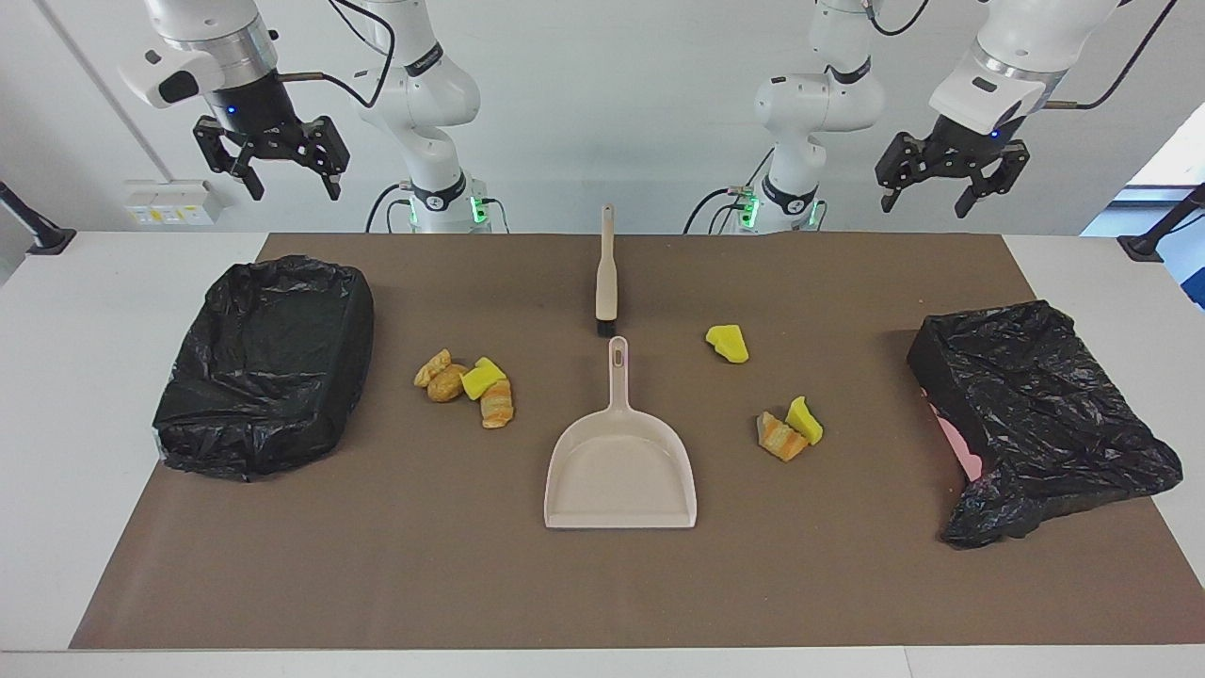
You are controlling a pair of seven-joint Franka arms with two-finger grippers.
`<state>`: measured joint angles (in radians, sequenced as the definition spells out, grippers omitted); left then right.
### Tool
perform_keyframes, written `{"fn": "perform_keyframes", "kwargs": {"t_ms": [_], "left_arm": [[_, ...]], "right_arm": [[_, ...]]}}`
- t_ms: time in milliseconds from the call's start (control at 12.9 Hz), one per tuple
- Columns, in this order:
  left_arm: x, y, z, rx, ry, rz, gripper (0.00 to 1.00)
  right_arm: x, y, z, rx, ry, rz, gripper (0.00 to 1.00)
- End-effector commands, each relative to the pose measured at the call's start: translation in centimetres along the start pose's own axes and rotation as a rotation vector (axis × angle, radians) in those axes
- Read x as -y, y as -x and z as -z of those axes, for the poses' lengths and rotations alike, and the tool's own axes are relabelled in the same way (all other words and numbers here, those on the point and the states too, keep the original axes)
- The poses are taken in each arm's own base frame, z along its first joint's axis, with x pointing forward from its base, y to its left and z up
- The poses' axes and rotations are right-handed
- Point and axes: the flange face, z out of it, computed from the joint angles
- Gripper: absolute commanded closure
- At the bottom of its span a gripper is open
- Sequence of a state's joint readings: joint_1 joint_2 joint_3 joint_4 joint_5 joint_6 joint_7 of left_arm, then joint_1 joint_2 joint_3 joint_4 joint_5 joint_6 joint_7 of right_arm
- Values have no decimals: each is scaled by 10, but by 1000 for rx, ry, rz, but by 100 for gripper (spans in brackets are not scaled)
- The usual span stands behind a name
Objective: Sweep and dump trash in bin
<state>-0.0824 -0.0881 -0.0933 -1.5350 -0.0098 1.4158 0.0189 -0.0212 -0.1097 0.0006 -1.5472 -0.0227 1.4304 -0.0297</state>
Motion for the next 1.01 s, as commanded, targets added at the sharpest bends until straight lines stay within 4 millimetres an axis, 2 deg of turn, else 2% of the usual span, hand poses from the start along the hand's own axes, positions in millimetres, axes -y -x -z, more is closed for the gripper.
{"fn": "perform_keyframes", "kwargs": {"t_ms": [0,155,387,697,930], "left_arm": [[-39,18,-6,12,27,-64,0],[-72,27,-16,16,49,-115,0],[-134,51,-42,15,71,-185,0],[-228,76,-103,24,23,-159,0],[-271,96,-140,58,56,-190,0]], "right_arm": [[4,6,2,-2,-18,21,0],[15,6,2,-3,-14,42,0],[14,6,1,1,-14,42,0],[14,6,1,1,-14,41,0],[14,6,2,-2,-14,42,0]]}}
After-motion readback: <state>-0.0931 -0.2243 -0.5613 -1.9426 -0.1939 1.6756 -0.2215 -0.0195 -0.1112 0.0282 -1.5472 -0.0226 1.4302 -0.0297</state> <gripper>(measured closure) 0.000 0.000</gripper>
